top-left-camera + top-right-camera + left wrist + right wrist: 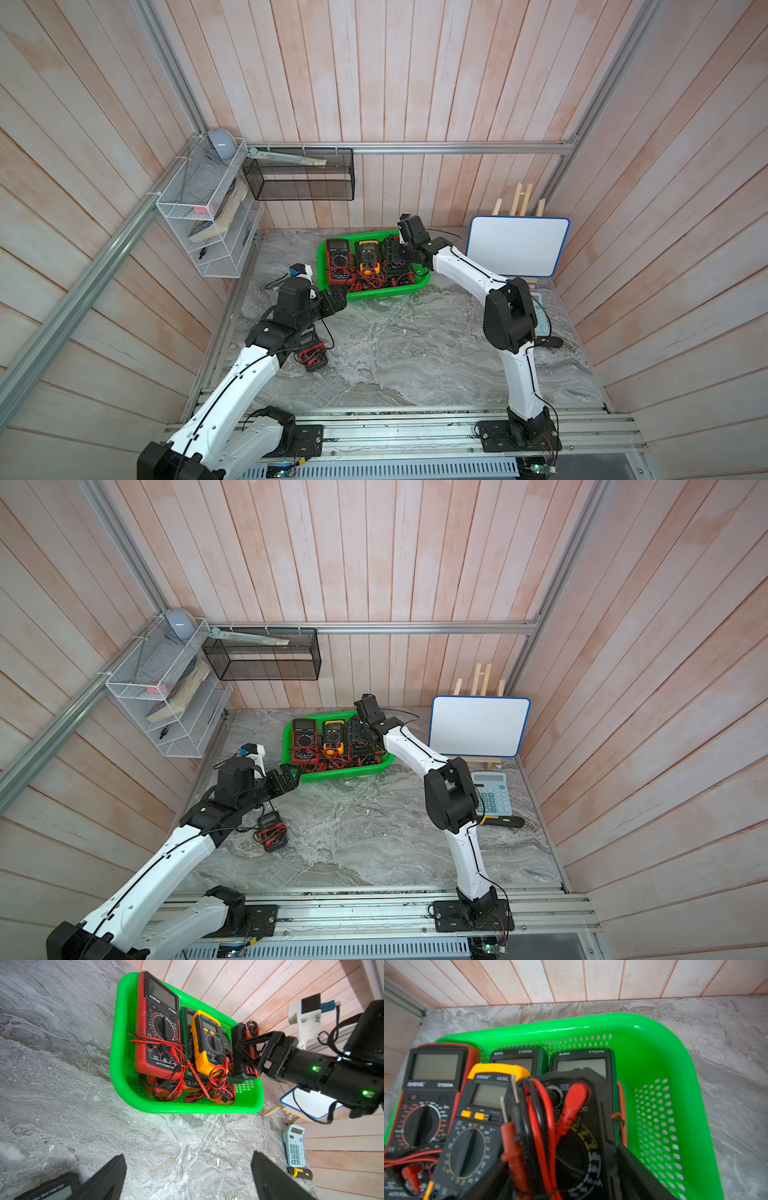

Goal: Put the multimeter into the basket
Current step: Place the multimeter in the basket.

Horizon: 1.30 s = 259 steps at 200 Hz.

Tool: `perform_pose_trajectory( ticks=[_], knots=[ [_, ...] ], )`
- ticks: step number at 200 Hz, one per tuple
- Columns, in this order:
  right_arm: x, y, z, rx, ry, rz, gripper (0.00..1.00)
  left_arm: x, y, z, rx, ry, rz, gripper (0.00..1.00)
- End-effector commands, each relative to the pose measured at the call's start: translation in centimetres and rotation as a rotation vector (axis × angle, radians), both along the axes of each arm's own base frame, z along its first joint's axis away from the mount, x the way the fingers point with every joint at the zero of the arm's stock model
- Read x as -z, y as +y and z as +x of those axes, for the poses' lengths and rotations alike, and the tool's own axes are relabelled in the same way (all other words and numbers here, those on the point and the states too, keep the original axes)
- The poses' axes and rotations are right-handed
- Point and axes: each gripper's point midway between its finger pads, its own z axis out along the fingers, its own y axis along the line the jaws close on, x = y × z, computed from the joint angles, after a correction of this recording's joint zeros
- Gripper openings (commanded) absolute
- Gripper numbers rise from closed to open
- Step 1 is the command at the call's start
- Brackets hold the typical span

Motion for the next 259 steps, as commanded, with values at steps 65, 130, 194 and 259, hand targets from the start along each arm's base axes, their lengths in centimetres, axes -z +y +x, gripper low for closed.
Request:
perform_pose_trajectory(
  ticks=[65, 130, 194, 259],
  knots=[
    [-2.8, 0.2, -0.7, -0.014, -0.036, 0.023, 0.93, 1.5, 1.6, -1.1, -0.068, 0.038, 0.02, 0.99],
    [-6.5, 0.3, -3.8, -0.041, -0.101, 0.113, 0.94, 3.7, 3.8, -2.8, -0.163, 0.124, 0.07, 1.0],
    [-8.1, 1.3, -10.5, -0.104, -0.136, 0.24, 0.94, 7.1, 6.6, -5.4, -0.288, 0.266, 0.153, 0.99],
    [-5.7, 4.5, -20.2, -0.23, -0.093, 0.322, 0.95, 10.7, 7.2, -7.3, -0.327, 0.39, 0.171, 1.0]
  ],
)
